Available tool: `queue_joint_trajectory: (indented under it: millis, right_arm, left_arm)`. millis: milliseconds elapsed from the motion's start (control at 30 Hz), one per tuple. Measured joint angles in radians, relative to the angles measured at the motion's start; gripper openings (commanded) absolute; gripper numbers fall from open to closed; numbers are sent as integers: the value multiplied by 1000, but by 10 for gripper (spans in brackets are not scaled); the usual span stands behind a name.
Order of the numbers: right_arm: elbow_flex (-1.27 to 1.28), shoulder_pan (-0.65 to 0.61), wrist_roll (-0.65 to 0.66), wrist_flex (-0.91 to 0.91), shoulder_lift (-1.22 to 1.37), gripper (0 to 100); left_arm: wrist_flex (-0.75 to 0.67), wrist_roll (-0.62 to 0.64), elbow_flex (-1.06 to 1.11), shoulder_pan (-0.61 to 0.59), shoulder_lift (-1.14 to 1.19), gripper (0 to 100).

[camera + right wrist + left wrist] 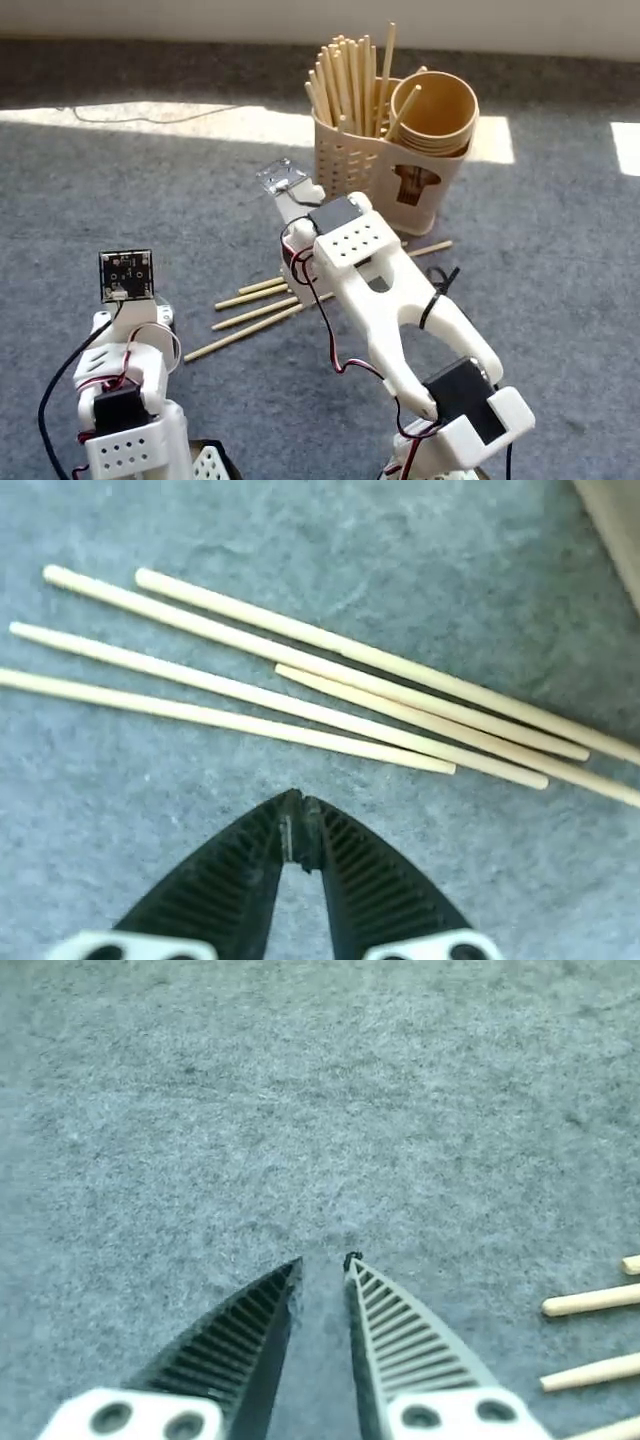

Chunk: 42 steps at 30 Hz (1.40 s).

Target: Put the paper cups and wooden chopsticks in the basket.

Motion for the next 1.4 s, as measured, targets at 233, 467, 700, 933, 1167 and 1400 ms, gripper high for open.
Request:
queue_joint_trajectory:
  millis: [233,467,700,933,1167,1400]
  right_arm:
    - [-14,-34,242,0,101,29]
    - [-80,-84,330,0,196,139]
    - [-101,-109,430,0,196,185]
    - [-101,-164,502,0,196,194]
    - [-68,-187,551,-46,230,194]
    - [-52,-192,551,-130,305,194]
  left_arm:
    - [15,-178,0,-115,0,88]
    - [32,-207,-3,-132,0,88]
    - [32,-207,-6,-256,0,125]
    - [32,-207,-8,-276,0,168]
    - [32,-207,-8,-276,0,168]
    - [32,-207,-8,-276,0,168]
